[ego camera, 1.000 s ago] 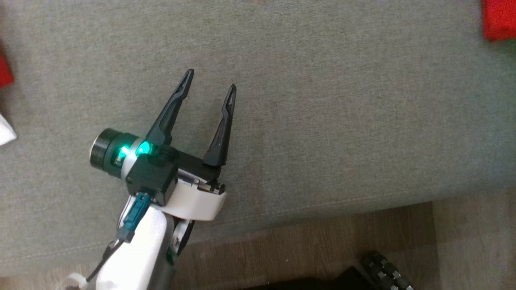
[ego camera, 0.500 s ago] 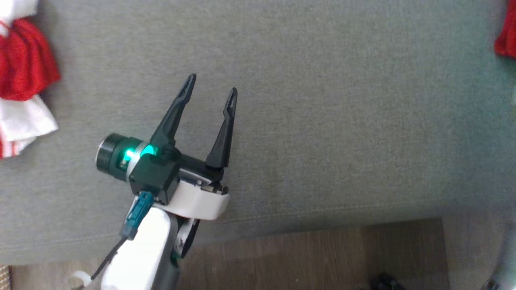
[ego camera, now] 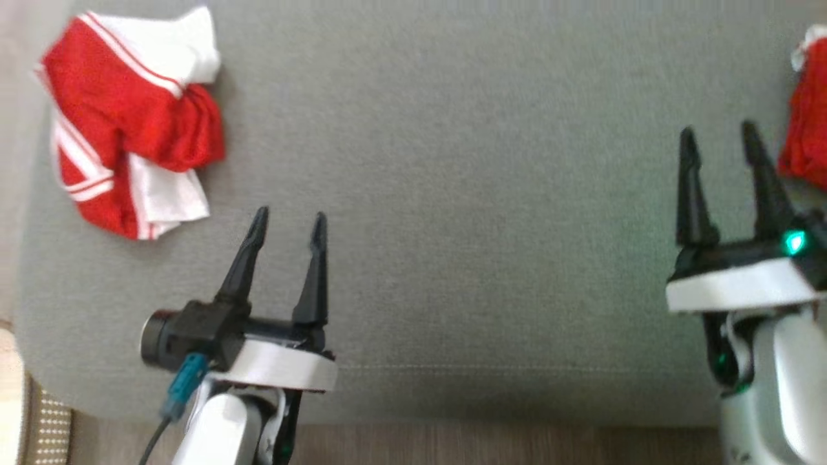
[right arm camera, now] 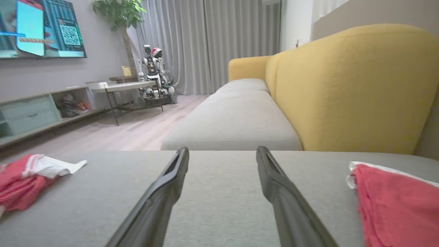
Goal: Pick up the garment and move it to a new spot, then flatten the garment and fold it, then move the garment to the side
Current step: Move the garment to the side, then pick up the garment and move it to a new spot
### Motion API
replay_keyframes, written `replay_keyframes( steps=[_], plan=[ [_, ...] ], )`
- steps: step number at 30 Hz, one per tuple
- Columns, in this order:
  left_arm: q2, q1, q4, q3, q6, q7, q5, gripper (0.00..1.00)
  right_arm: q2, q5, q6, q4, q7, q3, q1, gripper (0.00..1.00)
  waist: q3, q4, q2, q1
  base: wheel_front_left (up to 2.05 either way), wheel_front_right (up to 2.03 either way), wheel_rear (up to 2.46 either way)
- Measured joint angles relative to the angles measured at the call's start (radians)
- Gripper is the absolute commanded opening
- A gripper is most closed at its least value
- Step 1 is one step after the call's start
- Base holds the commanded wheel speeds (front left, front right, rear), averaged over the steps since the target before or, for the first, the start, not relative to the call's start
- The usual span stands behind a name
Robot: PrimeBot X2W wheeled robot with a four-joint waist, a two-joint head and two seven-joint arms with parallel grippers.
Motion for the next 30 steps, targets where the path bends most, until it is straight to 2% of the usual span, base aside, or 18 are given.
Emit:
replay_keyframes(
  steps=[5,11,17,30],
  plan=[
    [-0.001,0.063,-0.036,0.027,0.014,0.0,-0.017,1.0,0.004,0.072,0.0,-0.063,0.0,0.076,0.136,1.0,-0.095,0.041,0.0,0.0,0.0,0.0,0.0],
    [0.0,0.125,-0.095,0.029,0.002,0.0,0.03,1.0,0.008,0.05,0.0,-0.082,0.0,0.026,0.228,1.0,-0.156,0.067,0.0,0.0,0.0,0.0,0.0],
    [0.0,0.167,-0.106,0.028,-0.029,0.0,0.075,1.0,0.01,0.051,0.0,-0.069,0.0,0.012,0.282,1.0,-0.19,0.071,0.0,-0.0001,0.0,0.0,0.0],
    [0.0,0.179,-0.106,0.044,-0.028,0.0,0.088,1.0,0.011,0.05,0.0,-0.044,0.0,0.01,0.295,1.0,-0.2,0.056,0.0,0.0,0.0,0.0,0.0]
  ],
)
